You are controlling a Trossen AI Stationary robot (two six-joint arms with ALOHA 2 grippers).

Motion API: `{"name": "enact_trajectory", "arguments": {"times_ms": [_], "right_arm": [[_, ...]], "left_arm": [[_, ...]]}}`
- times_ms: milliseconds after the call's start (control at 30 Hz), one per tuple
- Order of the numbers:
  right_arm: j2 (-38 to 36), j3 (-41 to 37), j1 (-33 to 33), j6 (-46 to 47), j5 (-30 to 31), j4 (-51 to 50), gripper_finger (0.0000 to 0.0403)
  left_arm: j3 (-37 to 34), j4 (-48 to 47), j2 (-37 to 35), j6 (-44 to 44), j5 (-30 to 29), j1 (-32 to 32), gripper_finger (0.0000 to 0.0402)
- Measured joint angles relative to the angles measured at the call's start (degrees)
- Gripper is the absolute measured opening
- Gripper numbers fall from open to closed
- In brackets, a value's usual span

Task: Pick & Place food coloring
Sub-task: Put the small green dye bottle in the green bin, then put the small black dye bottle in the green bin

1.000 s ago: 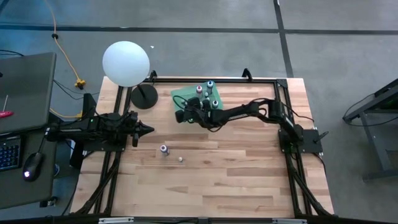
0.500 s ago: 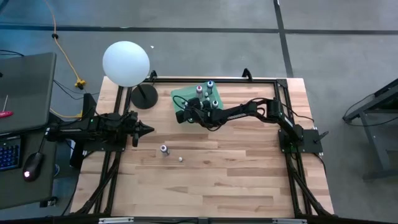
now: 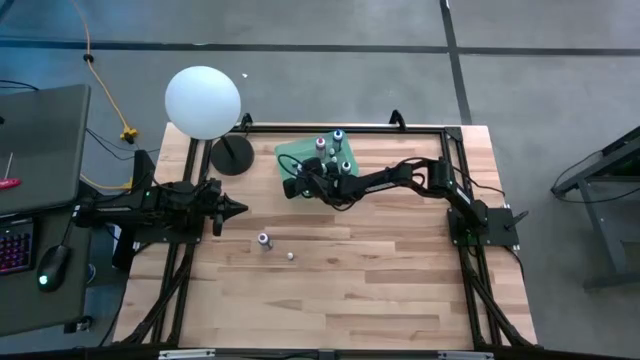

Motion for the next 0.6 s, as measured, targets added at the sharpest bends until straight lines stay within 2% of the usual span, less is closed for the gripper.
{"name": "enact_trajectory", "arguments": {"times_ms": [100, 200, 600], "right_arm": [[0.0, 0.0, 0.0, 0.0, 0.8, 0.0, 0.0081], [0.0, 0.0, 0.0, -0.1, 0.1, 0.0, 0.0095], [-0.5, -0.1, 0.3, -4.4, -1.0, 1.3, 0.0089]], "left_arm": [[0.0, 0.0, 0.0, 0.0, 0.0, 0.0, 0.0], [0.0, 0.0, 0.0, 0.0, 0.0, 0.0, 0.0], [0.0, 0.0, 0.0, 0.0, 0.0, 0.0, 0.0]]}}
